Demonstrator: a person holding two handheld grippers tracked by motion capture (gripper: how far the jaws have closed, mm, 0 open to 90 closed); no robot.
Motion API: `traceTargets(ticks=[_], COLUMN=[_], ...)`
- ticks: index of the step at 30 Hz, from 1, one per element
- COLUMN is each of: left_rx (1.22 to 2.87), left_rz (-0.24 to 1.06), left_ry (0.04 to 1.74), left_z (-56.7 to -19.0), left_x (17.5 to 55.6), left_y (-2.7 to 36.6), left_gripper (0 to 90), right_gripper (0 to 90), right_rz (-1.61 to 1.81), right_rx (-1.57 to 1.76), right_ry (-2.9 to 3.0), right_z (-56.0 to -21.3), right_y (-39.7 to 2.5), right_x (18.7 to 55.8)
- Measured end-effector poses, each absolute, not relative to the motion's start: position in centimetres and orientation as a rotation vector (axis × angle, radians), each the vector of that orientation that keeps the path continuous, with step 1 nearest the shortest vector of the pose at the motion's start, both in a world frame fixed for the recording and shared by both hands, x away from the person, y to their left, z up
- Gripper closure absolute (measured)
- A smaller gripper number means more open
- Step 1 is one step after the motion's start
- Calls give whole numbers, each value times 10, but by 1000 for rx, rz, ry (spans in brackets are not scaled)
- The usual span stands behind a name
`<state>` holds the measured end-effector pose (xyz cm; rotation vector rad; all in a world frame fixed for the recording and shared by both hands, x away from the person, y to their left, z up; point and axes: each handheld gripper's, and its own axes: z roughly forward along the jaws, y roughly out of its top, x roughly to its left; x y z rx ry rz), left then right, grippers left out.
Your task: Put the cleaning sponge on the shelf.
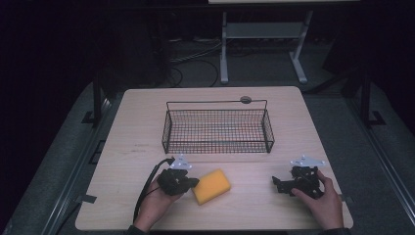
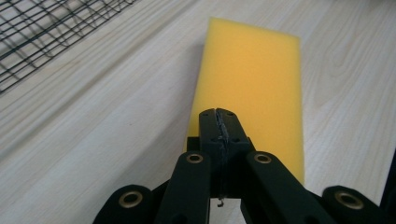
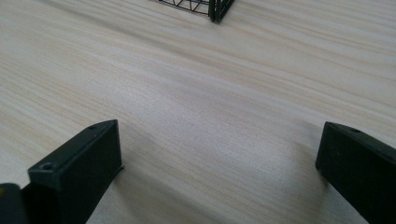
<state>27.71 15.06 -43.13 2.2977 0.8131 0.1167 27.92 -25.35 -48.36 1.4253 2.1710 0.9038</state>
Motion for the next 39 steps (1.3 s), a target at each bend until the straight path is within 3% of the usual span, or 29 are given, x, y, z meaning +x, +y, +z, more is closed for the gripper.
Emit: traceTargets(ticks=[12,19,29,31,33,35,39], left_rx=[2297,2323,2390,2430,2438,2453,2503], left_rz=[116,117,83,91,97,88,81], left_ry=[800,769,733,723,720,703,661], left_z=[-425,-414,-405,-403,-402,-401,-402], left_x=[278,281,285,285,285,286,286], left_y=[151,151,144,139,137,133,124], left_gripper=[869,668,259,126,125,47,27], right_gripper=[0,0,0,0,0,0,0], right_rz=[904,903,903,903,903,903,903], right_rx=[1426,1428,1428,1427,1428,1425,1425], right_ry=[2171,2171,2171,2171,2171,2171,2171], right_z=[-484,-484,-484,-484,-484,-484,-484], right_y=[-253,-253,-253,-253,-253,-254,-254], right_x=[279,279,279,279,279,279,279])
